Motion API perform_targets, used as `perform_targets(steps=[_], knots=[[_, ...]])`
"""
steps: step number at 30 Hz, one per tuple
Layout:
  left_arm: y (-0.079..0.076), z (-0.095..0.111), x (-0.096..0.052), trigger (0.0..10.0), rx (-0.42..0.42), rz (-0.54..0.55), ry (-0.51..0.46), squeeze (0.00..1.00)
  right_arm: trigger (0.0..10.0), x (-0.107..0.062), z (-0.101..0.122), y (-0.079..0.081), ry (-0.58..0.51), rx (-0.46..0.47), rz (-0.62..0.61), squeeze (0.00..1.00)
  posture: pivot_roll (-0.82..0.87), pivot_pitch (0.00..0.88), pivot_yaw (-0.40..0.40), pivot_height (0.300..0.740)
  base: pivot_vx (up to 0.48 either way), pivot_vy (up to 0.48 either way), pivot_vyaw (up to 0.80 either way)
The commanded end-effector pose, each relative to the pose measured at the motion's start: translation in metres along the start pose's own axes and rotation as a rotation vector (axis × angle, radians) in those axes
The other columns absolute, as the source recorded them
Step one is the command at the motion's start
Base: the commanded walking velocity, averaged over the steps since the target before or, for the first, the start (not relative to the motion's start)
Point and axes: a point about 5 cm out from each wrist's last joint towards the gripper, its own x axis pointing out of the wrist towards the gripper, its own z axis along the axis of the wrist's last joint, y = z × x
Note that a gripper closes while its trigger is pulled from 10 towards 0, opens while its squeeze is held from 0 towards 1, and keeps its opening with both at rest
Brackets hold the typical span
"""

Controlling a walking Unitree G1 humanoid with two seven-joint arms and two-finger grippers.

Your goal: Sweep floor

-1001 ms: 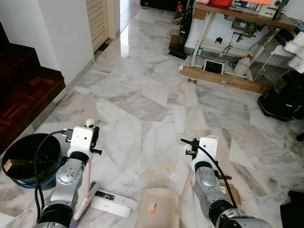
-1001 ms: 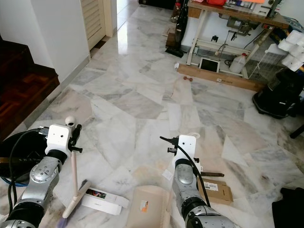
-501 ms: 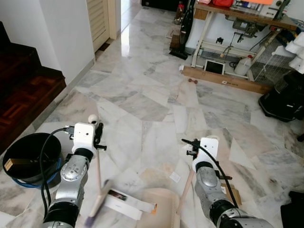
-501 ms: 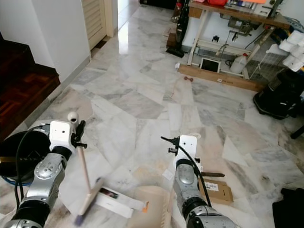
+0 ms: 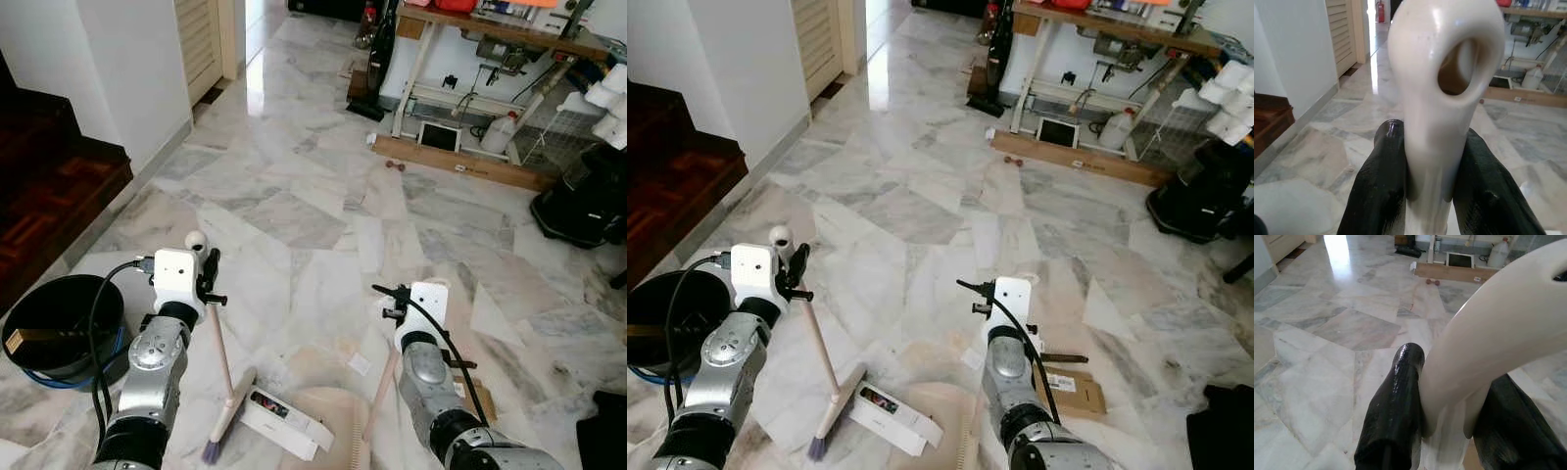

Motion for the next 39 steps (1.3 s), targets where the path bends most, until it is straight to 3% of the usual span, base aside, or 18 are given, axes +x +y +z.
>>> perform_targets(steps=[1,10,23,30,39], knots=[[-0.006,0.008,0.002,10.0,-0.061,-0.022,-0.033,0.0,10.0,0.003,0.002,-0.004,0.012,0.039,-0.025,0.0,0.11,0.07,-0.147,0.74,0.0,0.0,0.0],[-0.007,0.012,-0.001,10.0,-0.173,-0.056,-0.033,0.0,10.0,0.004,0.007,-0.004,-0.003,0.071,-0.047,0.0,0.13,0.056,-0.136,0.74,0.0,0.0,0.0],[-0.01,0.019,-0.007,10.0,-0.193,-0.121,-0.018,0.0,10.0,0.007,0.017,-0.002,-0.051,0.102,-0.079,0.0,0.15,0.026,-0.121,0.74,0.0,0.0,0.0],[-0.003,0.036,-0.006,10.0,-0.193,-0.13,-0.057,0.0,10.0,0.006,0.019,0.001,-0.081,0.034,-0.077,0.0,0.16,0.024,-0.12,0.74,0.0,0.0,0.0],[0.014,0.069,-0.002,10.0,-0.217,-0.082,-0.165,0.0,10.0,0.006,0.019,0.002,-0.079,0.049,-0.072,0.0,0.16,0.024,-0.122,0.74,0.0,0.0,0.0]])
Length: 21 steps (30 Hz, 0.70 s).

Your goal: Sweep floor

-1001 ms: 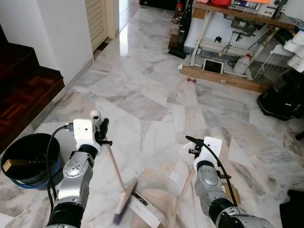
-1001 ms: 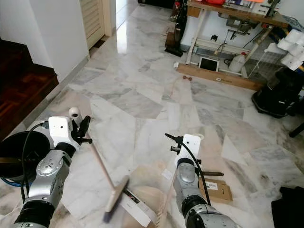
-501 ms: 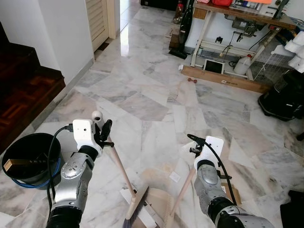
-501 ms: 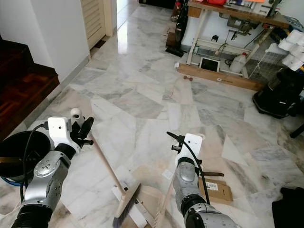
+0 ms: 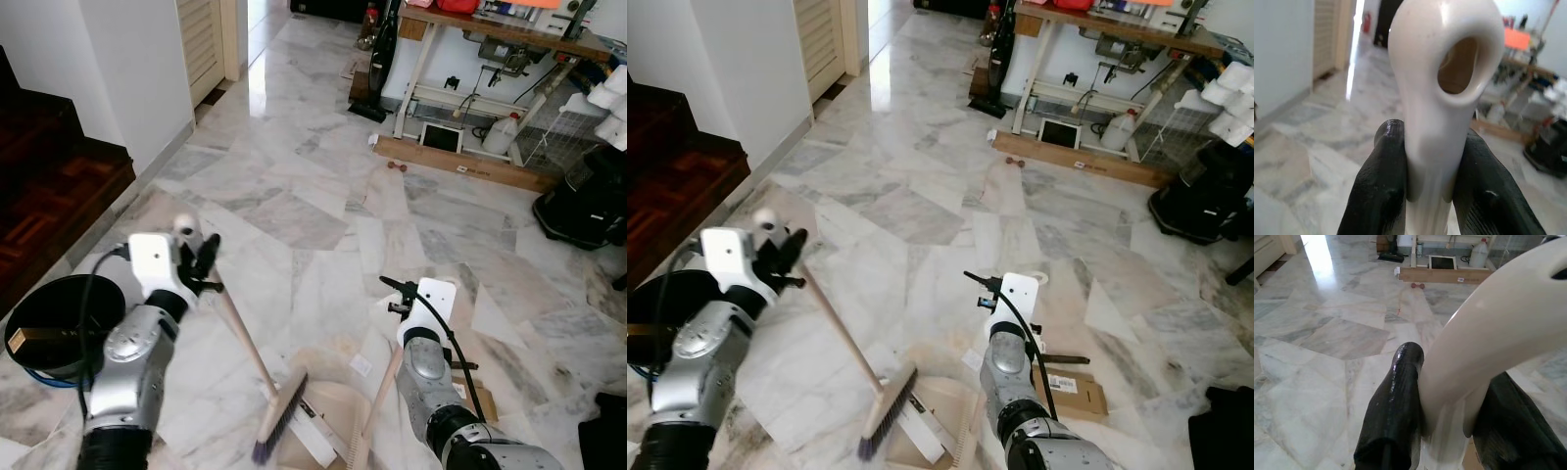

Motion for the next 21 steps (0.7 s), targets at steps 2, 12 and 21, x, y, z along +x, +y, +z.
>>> perform_targets(steps=[2,12,21], knots=[[-0.005,0.027,0.007,10.0,-0.003,-0.018,-0.104,0.0,10.0,0.005,0.014,0.001,-0.056,0.027,-0.002,0.0,0.16,0.024,-0.123,0.74,0.0,0.0,0.0],[0.014,0.038,0.007,10.0,0.195,0.092,-0.131,0.0,10.0,0.005,0.013,0.001,-0.052,0.032,0.002,0.0,0.16,0.022,-0.122,0.74,0.0,0.0,0.0],[0.014,0.011,0.007,10.0,0.315,0.08,-0.02,0.0,10.0,0.005,0.012,0.001,-0.049,0.034,0.003,0.0,0.15,0.03,-0.121,0.74,0.0,0.0,0.0]])
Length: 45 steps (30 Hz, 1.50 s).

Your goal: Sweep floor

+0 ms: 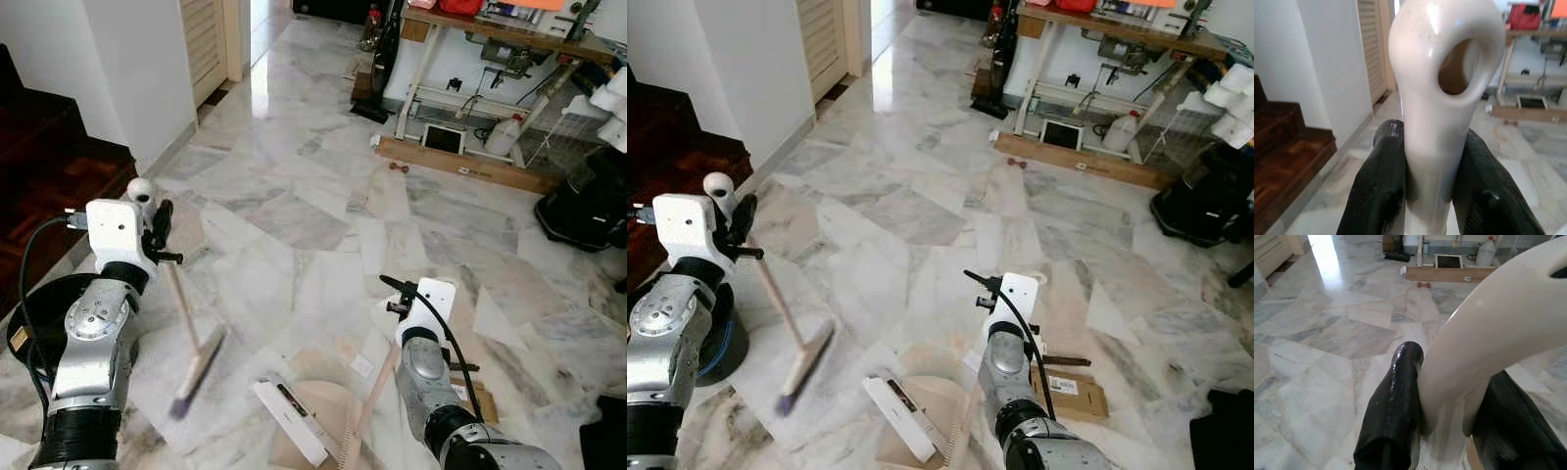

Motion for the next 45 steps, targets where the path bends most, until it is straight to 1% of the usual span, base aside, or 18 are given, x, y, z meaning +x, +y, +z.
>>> perform_targets(steps=[1,5,10,18,23,27,33,35,42,45], knots=[[-0.016,-0.007,0.001,10.0,0.001,-0.049,0.001,0.0,10.0,0.005,0.013,-0.002,-0.054,0.02,-0.01,0.0,0.15,0.03,-0.12,0.74,0.0,0.0,0.0],[-0.022,-0.013,0.002,10.0,-0.005,-0.06,0.014,0.0,10.0,0.005,0.013,-0.001,-0.057,0.023,-0.01,0.0,0.14,0.031,-0.12,0.74,0.0,0.0,0.0],[-0.023,-0.016,0.004,10.0,-0.007,-0.053,0.016,0.0,10.0,0.005,0.013,-0.003,-0.056,0.029,-0.009,0.0,0.13,0.035,-0.118,0.74,0.0,0.0,0.0],[-0.028,-0.02,0.005,10.0,0.003,-0.061,0.013,0.0,10.0,0.007,0.014,-0.003,-0.053,0.064,0.007,0.0,0.12,0.039,-0.111,0.74,0.0,0.0,0.0],[-0.027,-0.021,0.006,10.0,0.016,-0.05,0.012,0.0,10.0,0.007,0.016,-0.003,-0.055,0.08,0.019,0.0,0.11,0.039,-0.109,0.74,0.0,0.0,0.0],[-0.021,-0.021,0.007,10.0,0.054,-0.007,0.01,0.0,10.0,0.008,0.016,-0.005,-0.056,0.089,0.021,0.0,0.11,0.04,-0.109,0.74,0.0,0.0,0.0],[-0.017,-0.023,0.009,10.0,0.063,0.003,0.006,0.0,10.0,0.008,0.017,-0.006,-0.057,0.101,0.028,0.0,0.11,0.041,-0.107,0.74,0.0,0.0,0.0],[-0.019,-0.025,0.009,10.0,0.056,-0.002,0.012,0.0,10.0,0.008,0.017,-0.006,-0.058,0.107,0.031,0.0,0.1,0.038,-0.105,0.74,0.0,0.0,0.0],[-0.033,-0.028,0.01,10.0,0.013,-0.033,0.004,0.0,10.0,0.01,0.02,-0.006,-0.06,0.143,0.048,0.0,0.1,0.03,-0.105,0.74,0.0,0.0,0.0],[-0.036,-0.028,0.011,10.0,0.006,-0.043,0.003,0.0,10.0,0.011,0.021,-0.007,-0.062,0.147,0.049,0.0,0.1,0.027,-0.105,0.74,0.0,0.0,0.0]])
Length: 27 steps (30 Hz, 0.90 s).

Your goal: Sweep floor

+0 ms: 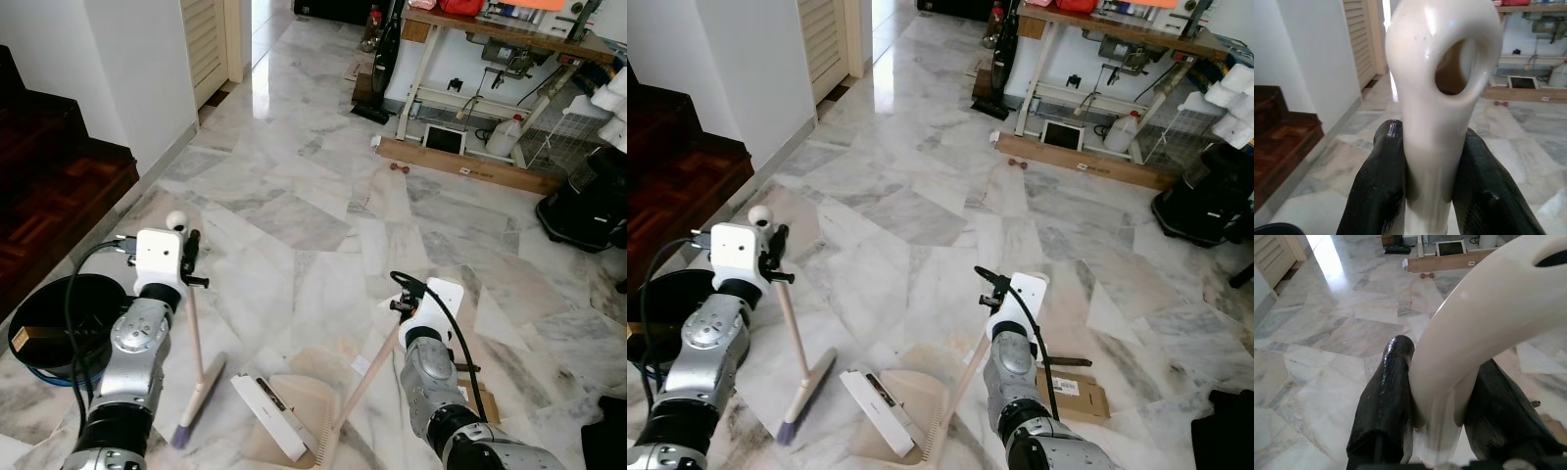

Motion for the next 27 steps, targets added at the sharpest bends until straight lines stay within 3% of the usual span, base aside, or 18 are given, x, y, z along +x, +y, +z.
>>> perform_targets(steps=[1,15,27], knots=[[-0.005,0.011,0.007,10.0,0.001,-0.025,-0.059,0.0,10.0,0.008,0.019,-0.001,-0.072,0.027,-0.004,0.0,0.1,0.022,-0.104,0.74,0.0,0.0,0.0],[-0.007,0.02,0.008,10.0,-0.06,-0.042,-0.097,0.0,10.0,0.014,0.032,0.001,-0.089,0.119,0.036,0.0,0.12,0.0,-0.099,0.74,0.0,0.0,0.0],[0.0,0.029,0.004,10.0,-0.018,-0.053,-0.118,0.0,10.0,0.019,0.04,0.007,-0.078,0.204,0.087,0.0,0.13,0.0,-0.103,0.74,0.0,0.0,0.0]])
